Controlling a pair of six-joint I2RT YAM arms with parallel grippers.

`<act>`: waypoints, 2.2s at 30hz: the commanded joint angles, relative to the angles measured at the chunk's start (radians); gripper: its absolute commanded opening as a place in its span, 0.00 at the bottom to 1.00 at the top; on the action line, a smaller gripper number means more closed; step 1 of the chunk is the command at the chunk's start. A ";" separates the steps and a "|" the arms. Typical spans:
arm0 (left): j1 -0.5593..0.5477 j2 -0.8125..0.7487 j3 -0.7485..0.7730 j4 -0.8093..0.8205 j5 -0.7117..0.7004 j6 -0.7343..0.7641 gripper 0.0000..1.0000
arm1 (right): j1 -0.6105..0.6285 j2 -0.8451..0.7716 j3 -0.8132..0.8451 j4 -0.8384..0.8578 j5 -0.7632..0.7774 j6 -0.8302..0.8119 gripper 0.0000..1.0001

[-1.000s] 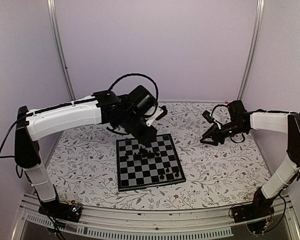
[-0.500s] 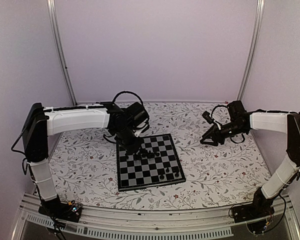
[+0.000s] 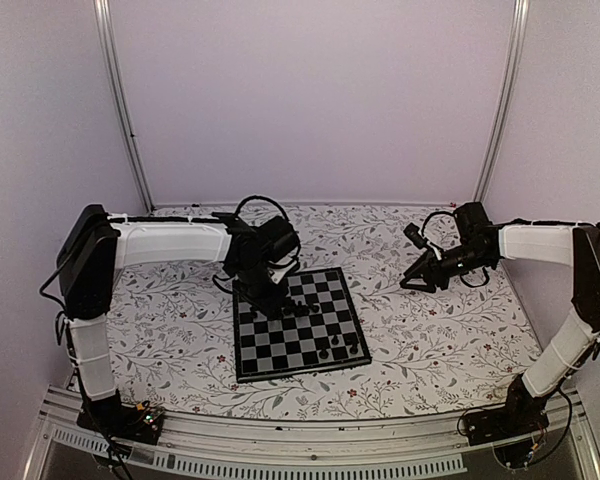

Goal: Set up the chess pieces on the board
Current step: Pick up the chess piece from the chessboard, then place the chess piece on the chessboard.

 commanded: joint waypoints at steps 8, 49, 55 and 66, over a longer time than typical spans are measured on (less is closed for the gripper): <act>0.023 0.042 -0.012 0.031 0.027 0.026 0.29 | 0.003 0.017 0.025 -0.018 0.004 -0.010 0.49; -0.311 0.073 0.346 -0.126 0.076 0.091 0.04 | 0.005 0.011 0.028 -0.030 -0.006 -0.013 0.49; -0.343 0.194 0.430 -0.163 0.064 0.130 0.05 | 0.005 -0.005 0.022 -0.032 0.001 -0.017 0.49; -0.349 0.268 0.437 -0.116 0.076 0.136 0.05 | 0.004 -0.007 0.019 -0.036 0.000 -0.023 0.49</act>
